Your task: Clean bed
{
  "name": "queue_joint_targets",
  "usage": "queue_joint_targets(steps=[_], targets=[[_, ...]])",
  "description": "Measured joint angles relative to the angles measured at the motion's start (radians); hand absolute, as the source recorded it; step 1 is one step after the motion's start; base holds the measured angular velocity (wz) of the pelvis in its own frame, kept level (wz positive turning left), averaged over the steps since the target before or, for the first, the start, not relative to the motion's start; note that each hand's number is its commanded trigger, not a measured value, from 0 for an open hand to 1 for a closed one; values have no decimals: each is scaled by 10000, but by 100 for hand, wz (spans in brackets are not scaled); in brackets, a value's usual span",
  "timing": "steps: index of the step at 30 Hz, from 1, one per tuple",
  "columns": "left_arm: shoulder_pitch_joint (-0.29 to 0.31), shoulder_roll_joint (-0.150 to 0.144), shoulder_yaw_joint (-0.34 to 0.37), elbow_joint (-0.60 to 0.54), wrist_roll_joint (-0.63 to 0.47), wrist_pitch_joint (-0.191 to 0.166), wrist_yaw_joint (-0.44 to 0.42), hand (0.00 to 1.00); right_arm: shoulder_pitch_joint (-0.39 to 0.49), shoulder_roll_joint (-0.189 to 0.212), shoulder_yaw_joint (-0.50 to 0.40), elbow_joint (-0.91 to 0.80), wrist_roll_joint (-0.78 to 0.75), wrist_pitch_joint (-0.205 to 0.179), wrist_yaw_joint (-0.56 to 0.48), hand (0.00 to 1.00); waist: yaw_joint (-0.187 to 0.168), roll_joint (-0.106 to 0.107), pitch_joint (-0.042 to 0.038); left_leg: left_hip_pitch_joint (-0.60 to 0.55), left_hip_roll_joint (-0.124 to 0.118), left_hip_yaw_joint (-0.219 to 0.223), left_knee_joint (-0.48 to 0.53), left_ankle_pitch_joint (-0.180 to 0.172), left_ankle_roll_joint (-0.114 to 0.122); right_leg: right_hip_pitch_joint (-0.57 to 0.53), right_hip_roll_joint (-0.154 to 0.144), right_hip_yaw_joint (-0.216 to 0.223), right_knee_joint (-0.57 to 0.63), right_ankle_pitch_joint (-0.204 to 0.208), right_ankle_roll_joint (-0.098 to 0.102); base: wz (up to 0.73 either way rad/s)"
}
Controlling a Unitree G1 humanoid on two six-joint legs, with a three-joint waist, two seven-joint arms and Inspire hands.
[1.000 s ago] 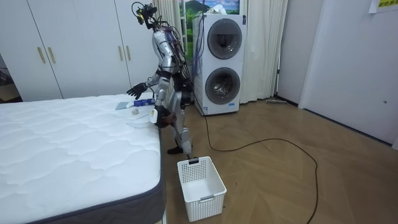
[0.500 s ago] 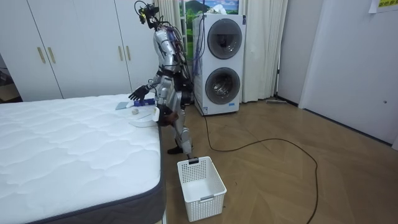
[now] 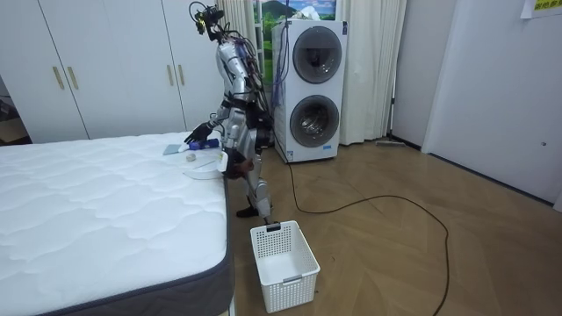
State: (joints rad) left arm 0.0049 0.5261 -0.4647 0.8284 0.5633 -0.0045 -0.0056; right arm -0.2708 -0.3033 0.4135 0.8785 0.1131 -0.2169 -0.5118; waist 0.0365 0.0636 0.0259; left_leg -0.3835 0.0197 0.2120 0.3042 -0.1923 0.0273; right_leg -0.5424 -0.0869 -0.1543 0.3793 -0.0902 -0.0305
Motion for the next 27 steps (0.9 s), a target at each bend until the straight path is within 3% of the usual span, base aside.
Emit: queue_joint_targets(steps=[19, 20, 21, 23, 24, 27], targets=[[-79, -140, -99, 177, 1, 71, -6, 100, 284, -41, 65, 1138, -1562, 6, 23, 0, -40, 49, 27, 120, -9, -21, 7, 8, 12, 192, -43, -138, 7, -44, -10, 2], [-79, -140, -99, 177, 1, 71, -7, 100, 293, -42, 64, 1151, -1588, 4, 25, 5, -41, 49, 26, 120, -11, -21, 7, 8, 12, 197, -43, -141, 4, -44, -9, 0], [-79, -140, -99, 177, 2, 71, -7, 100, 303, -41, 64, 1181, -1604, 3, 27, 48, -42, 47, 22, 121, -11, -21, 9, 8, 12, 209, -42, -152, -2, -43, -9, 3], [-79, -141, -100, 176, 3, 71, 0, 100, 301, -40, 64, 1236, -1614, 3, 32, 79, -41, 44, 19, 123, -11, -21, 9, 8, 12, 227, -44, -173, -9, -44, -9, 4], [-79, -149, -101, 176, 2, 71, 5, 100, 301, -40, 64, 1254, -1615, 4, 20, 100, -40, 47, 17, 124, -11, -24, 13, 7, 12, 243, -46, -198, -19, -44, -9, 3], [-86, -159, -103, 174, 4, 80, 1, 100, 245, -152, 2, 1276, -1650, 90, -109, 100, -38, 50, 14, 134, -13, -47, 35, 8, 12, 298, -45, -251, -41, -44, -9, 5]])
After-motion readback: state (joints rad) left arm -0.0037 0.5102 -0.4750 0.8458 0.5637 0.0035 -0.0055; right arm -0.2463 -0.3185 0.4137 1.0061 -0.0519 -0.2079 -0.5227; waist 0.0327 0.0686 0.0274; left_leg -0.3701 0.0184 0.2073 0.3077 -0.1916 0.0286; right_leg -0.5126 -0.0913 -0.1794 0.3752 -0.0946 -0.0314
